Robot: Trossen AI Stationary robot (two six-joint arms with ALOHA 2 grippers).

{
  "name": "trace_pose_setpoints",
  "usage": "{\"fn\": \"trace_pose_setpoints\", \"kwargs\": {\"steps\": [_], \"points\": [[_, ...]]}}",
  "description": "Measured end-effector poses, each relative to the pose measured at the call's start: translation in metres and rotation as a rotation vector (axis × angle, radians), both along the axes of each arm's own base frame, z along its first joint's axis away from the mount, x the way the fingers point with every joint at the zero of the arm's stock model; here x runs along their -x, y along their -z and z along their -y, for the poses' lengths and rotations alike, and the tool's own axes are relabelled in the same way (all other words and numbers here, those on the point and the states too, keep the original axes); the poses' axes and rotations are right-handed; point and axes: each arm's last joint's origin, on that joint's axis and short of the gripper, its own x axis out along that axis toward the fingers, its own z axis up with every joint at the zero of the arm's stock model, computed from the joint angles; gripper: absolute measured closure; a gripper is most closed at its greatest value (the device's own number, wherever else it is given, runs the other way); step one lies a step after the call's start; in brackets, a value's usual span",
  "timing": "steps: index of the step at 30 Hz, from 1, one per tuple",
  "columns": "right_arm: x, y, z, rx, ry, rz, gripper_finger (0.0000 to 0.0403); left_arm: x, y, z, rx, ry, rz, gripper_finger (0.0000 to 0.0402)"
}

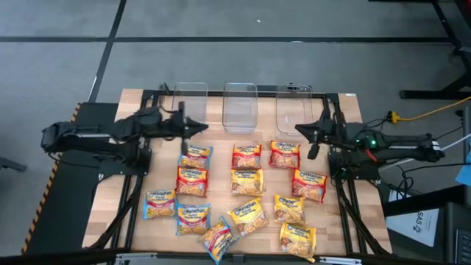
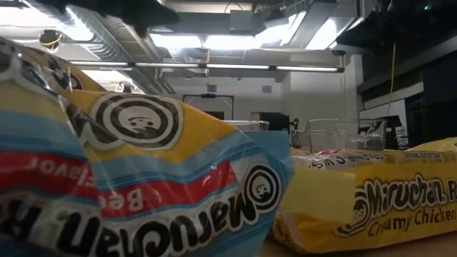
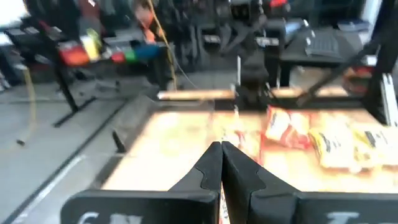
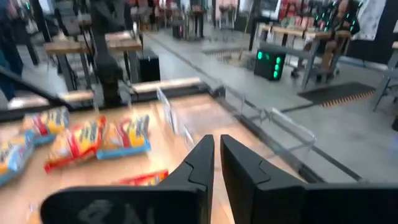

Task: Sort Maruchan noodles
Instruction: Put the red noodle pack into the right transparent bin

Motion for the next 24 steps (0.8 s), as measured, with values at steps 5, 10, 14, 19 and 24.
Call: {"fn": "trace_pose_setpoints", "kwargs": {"steps": [5, 10, 14, 19, 24], "points": [[-0.011, 0.009, 0.000, 0.006, -0.002, -0.092, 0.0370, -0.020, 0.019, -0.004, 0.035, 0.074, -0.105, 0.0401], [-0.017, 0.014, 0.000, 0.012, 0.012, -0.130, 0.0370, -0.024, 0.023, -0.005, 0.044, 0.075, -0.122, 0.0401], [-0.017, 0.014, 0.001, 0.015, 0.024, -0.131, 0.0370, -0.022, 0.022, -0.004, 0.050, 0.075, -0.117, 0.0401], [-0.017, 0.014, 0.001, 0.014, 0.024, -0.132, 0.0370, -0.022, 0.022, 0.000, 0.072, 0.091, -0.129, 0.0401], [-0.017, 0.014, 0.001, 0.014, 0.023, -0.132, 0.0370, -0.022, 0.022, 0.004, 0.061, 0.091, -0.133, 0.0401]]}}
